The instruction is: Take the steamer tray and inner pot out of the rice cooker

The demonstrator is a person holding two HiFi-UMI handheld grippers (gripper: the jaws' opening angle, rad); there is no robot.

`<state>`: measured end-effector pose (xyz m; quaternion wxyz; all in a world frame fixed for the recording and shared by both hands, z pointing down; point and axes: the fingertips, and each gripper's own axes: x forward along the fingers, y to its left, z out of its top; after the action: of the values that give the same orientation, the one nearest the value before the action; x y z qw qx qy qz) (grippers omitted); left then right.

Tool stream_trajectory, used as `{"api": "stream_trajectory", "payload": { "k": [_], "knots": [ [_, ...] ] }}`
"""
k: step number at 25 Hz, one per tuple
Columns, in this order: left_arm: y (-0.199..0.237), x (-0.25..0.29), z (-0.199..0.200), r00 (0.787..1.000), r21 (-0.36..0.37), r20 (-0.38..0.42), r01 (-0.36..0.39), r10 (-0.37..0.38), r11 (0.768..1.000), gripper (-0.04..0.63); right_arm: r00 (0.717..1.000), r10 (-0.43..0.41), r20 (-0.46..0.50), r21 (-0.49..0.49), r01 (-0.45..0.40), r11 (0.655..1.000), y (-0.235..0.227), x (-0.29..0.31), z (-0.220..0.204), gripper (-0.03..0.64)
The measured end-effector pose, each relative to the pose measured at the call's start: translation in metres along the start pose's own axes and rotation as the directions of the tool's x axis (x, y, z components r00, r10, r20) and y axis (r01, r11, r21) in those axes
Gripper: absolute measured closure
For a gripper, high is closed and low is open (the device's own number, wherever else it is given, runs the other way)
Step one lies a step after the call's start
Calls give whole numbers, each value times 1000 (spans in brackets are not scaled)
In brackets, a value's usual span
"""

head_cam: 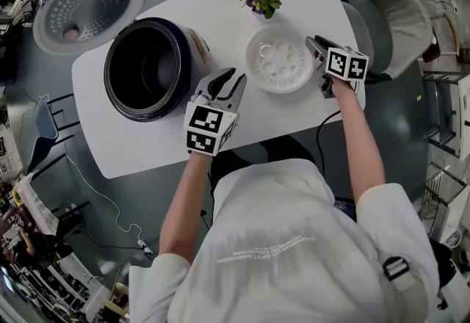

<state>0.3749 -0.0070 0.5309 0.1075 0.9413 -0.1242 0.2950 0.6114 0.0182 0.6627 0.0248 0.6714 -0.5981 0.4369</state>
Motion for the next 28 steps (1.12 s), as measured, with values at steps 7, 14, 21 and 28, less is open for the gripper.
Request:
{"api": "stream_trajectory", "payload": {
  "k": [7, 14, 21, 28],
  "knots": [
    [-7, 2, 23, 998, 35, 56, 20, -22, 999, 492, 994, -68, 80, -223, 85, 971, 7, -51, 27, 454],
    [-10, -7, 57, 990, 62, 135, 23, -32, 998, 492, 978, -78, 193, -306, 136, 942, 34, -98, 64, 463],
    [4, -43, 91, 977, 72, 213, -13, -2, 997, 492, 954, -29, 300, -454, 169, 875, 94, -132, 105, 510],
    [42, -102, 129, 950, 83, 304, -105, 75, 991, 492, 917, 110, 382, -556, 134, 820, 181, -136, 148, 557]
  ]
}}
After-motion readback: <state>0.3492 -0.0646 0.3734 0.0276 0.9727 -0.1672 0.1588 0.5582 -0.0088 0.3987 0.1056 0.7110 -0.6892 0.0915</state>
